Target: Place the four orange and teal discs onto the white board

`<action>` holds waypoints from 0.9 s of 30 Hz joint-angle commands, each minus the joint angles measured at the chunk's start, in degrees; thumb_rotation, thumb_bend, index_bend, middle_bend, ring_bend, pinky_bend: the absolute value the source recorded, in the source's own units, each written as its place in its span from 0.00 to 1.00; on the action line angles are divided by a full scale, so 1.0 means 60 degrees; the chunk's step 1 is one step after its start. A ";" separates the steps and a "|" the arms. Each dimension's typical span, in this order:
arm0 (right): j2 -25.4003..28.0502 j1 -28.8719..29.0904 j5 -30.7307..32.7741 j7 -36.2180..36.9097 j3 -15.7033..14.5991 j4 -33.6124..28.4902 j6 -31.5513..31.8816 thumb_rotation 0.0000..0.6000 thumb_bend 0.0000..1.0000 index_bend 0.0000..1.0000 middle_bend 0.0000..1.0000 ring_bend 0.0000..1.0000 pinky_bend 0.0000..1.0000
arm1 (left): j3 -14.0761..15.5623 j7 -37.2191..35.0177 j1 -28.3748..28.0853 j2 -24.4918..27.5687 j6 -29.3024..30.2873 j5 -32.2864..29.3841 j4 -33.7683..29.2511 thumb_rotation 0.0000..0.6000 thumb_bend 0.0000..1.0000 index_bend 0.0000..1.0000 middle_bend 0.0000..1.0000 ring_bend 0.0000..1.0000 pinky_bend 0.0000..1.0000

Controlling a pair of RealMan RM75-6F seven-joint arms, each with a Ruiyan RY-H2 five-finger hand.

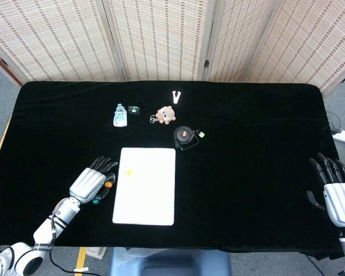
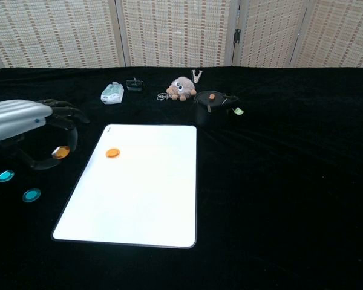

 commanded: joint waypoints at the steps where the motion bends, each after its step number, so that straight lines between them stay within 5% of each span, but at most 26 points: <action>1: 0.0003 -0.0010 0.0017 0.0004 0.0001 0.0003 0.0001 1.00 0.43 0.00 0.00 0.00 0.00 | -0.0314 0.0336 -0.0466 -0.0336 -0.0438 -0.0331 -0.0093 1.00 0.44 0.51 0.17 0.06 0.00; 14: -0.0026 0.0030 0.0081 -0.0077 0.0010 -0.0029 -0.0117 1.00 0.43 0.00 0.00 0.00 0.00 | -0.1064 0.1380 -0.2004 -0.1661 -0.1902 -0.2057 0.0581 1.00 0.44 0.50 0.17 0.06 0.00; 27: -0.0041 -0.0111 0.0126 0.0008 -0.0047 0.0034 -0.0013 1.00 0.43 0.00 0.00 0.00 0.00 | -0.1266 0.2173 -0.2912 -0.2443 -0.2356 -0.3611 0.1313 1.00 0.44 0.49 0.17 0.05 0.00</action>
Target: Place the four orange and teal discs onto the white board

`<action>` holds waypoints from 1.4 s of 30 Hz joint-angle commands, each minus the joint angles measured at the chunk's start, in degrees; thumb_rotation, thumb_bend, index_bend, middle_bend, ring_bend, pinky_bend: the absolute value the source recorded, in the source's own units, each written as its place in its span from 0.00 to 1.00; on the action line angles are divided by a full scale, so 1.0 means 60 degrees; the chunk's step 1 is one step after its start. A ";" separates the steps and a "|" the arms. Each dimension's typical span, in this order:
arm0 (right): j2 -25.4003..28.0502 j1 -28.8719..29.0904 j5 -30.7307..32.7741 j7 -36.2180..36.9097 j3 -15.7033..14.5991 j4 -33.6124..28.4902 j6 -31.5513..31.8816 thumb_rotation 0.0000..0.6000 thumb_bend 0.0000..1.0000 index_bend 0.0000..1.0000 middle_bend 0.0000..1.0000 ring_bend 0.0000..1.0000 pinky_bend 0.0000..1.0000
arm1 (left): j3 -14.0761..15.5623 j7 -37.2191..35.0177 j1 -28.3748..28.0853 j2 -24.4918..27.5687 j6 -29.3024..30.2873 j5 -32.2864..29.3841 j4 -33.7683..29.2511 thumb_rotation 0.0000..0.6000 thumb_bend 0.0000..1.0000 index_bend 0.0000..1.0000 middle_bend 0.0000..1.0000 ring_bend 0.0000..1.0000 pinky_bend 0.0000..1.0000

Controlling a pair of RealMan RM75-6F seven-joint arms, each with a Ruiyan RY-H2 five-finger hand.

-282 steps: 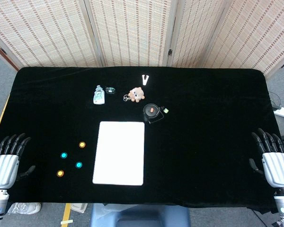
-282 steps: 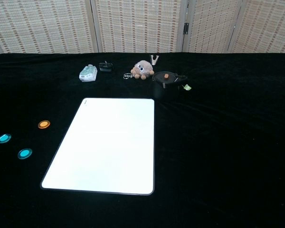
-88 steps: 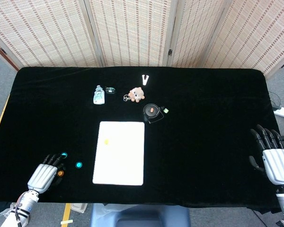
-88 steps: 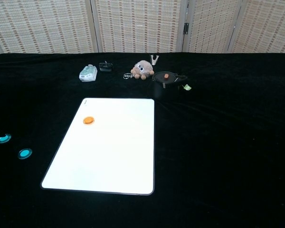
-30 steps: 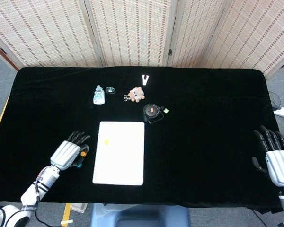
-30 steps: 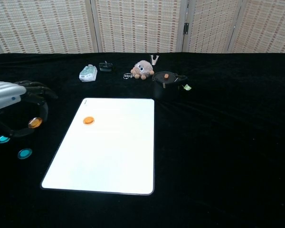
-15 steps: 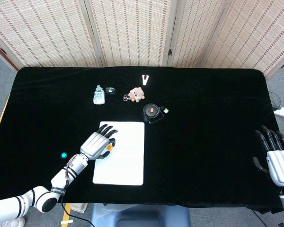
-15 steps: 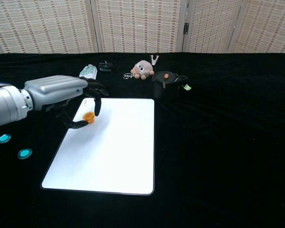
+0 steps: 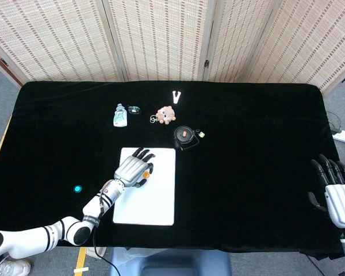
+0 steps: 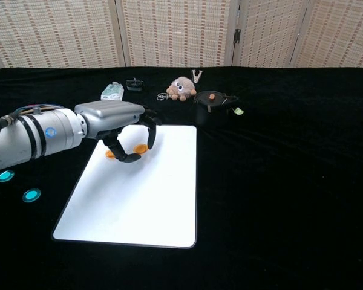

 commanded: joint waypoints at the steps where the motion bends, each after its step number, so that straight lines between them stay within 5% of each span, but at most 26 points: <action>1: -0.0023 -0.0040 0.0020 0.0059 -0.0019 0.0044 0.0021 1.00 0.43 0.00 0.00 0.00 0.00 | 0.0000 0.0237 -0.0189 -0.0131 -0.0064 -0.0318 0.0161 1.00 0.44 0.49 0.17 0.05 0.00; 23: -0.0090 -0.0133 0.0046 0.0233 -0.0011 0.0215 0.0079 1.00 0.43 0.00 0.00 0.00 0.00 | 0.0365 0.0538 -0.0474 0.0118 0.0315 -0.1350 -0.0158 1.00 0.44 0.36 0.16 0.03 0.00; 30: -0.0010 -0.0201 -0.0048 0.0254 -0.0021 0.0162 0.0217 1.00 0.43 0.00 0.00 0.00 0.00 | 0.0631 -0.0610 0.0500 0.1082 0.1443 -0.0549 -0.0744 1.00 0.44 0.40 0.16 0.03 0.00; 42: -0.0089 -0.0066 -0.0238 0.0175 -0.0008 0.0150 0.0120 1.00 0.43 0.00 0.00 0.00 0.00 | 0.1837 -0.2515 0.2644 0.2272 0.2990 0.0577 -0.0358 1.00 0.44 0.45 0.16 0.03 0.00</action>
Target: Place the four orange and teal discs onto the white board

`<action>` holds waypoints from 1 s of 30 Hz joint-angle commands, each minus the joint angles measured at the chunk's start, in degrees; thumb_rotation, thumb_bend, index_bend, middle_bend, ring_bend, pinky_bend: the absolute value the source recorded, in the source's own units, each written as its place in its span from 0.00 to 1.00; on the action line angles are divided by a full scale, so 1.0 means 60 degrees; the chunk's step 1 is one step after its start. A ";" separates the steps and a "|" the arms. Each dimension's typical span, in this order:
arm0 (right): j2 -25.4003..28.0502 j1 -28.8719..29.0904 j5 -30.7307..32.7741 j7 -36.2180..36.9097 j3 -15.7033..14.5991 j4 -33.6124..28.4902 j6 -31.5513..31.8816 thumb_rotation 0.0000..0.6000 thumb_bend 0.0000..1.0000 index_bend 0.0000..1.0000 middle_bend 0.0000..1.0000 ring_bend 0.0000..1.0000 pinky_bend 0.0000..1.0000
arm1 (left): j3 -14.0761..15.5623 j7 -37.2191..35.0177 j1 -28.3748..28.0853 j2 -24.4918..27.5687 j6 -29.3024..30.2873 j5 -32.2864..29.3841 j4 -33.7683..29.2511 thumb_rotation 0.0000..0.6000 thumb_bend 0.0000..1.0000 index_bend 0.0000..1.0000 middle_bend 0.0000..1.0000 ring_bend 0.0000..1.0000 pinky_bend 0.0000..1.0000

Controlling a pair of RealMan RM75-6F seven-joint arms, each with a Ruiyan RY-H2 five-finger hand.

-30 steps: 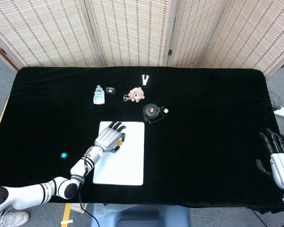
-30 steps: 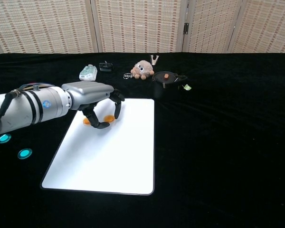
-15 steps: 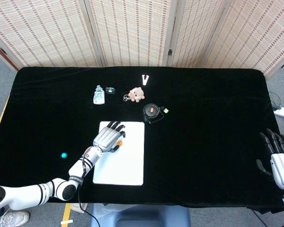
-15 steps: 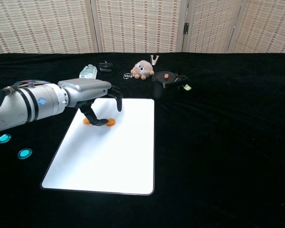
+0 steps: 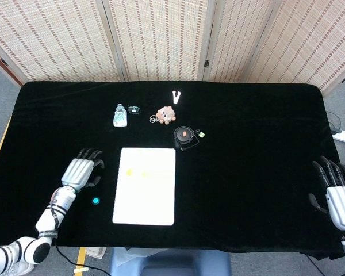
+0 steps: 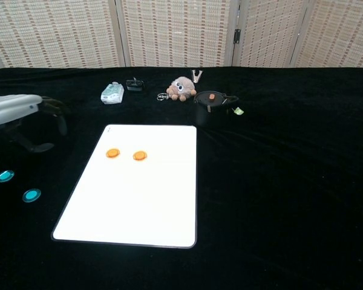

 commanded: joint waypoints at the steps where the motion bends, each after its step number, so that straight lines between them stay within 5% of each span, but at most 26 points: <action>1: 0.0003 0.0053 -0.0035 -0.0057 0.0024 -0.0046 -0.0034 1.00 0.43 0.00 0.00 0.00 0.00 | 0.0417 -0.0426 0.0552 0.0215 0.0425 0.0425 0.0189 1.00 0.44 0.45 0.16 0.03 0.00; 11: 0.0007 0.0109 -0.0081 -0.0199 0.0023 -0.0170 -0.0075 1.00 0.43 0.00 0.00 0.00 0.00 | 0.0830 -0.0750 0.1359 0.0126 0.0741 0.0832 0.0651 1.00 0.44 0.44 0.16 0.03 0.00; 30: 0.0018 0.0010 -0.0111 -0.0183 -0.0011 -0.0194 0.0070 1.00 0.43 0.00 0.00 0.00 0.00 | 0.0595 -0.0849 0.1624 -0.0264 0.0180 0.0822 0.1347 1.00 0.44 0.42 0.16 0.03 0.00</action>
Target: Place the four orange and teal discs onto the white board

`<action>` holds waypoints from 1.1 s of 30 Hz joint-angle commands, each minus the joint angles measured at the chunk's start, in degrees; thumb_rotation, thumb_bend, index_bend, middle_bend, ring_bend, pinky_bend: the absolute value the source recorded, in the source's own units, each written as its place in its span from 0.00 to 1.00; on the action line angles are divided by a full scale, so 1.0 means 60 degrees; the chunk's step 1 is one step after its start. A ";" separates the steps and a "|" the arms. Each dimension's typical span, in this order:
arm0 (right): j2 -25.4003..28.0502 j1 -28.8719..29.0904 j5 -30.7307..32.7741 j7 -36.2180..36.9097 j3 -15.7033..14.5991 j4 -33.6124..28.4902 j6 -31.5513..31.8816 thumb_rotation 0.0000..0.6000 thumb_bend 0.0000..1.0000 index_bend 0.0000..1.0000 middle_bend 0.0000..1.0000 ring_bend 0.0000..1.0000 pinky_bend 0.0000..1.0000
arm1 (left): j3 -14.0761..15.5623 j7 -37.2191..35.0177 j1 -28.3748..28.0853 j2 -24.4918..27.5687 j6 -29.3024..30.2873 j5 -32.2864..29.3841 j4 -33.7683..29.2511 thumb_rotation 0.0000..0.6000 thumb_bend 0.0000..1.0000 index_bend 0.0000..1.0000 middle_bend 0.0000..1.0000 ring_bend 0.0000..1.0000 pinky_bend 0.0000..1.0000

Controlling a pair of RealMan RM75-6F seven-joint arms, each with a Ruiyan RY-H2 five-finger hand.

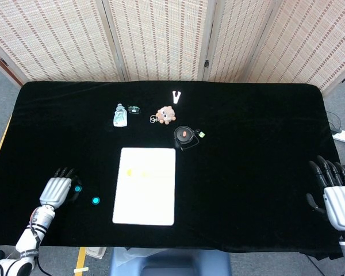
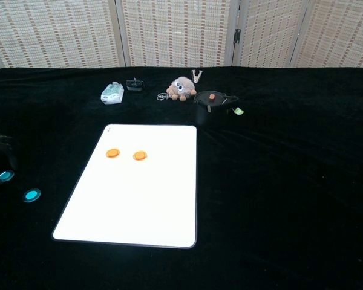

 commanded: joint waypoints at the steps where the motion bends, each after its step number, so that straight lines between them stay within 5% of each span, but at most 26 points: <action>1: 0.0003 0.0013 -0.0007 -0.0012 0.0005 -0.0005 -0.0012 1.00 0.43 0.00 0.00 0.00 0.00 | -0.0032 -0.0022 0.0025 -0.0024 -0.0017 0.0022 0.0013 1.00 0.44 0.42 0.16 0.03 0.00; 22: 0.0038 0.0004 -0.0026 -0.0104 0.0019 -0.0122 0.0036 1.00 0.43 0.00 0.00 0.00 0.00 | -0.0256 -0.0145 0.0155 -0.0278 0.0001 0.0375 0.0436 1.00 0.45 0.53 0.16 0.05 0.00; 33: 0.0052 -0.0011 -0.0032 -0.0172 0.0022 -0.0178 0.0065 1.00 0.43 0.00 0.00 0.00 0.00 | -0.0509 -0.0234 -0.0209 0.0374 0.0214 0.1137 -0.0849 1.00 0.45 0.52 0.16 0.05 0.00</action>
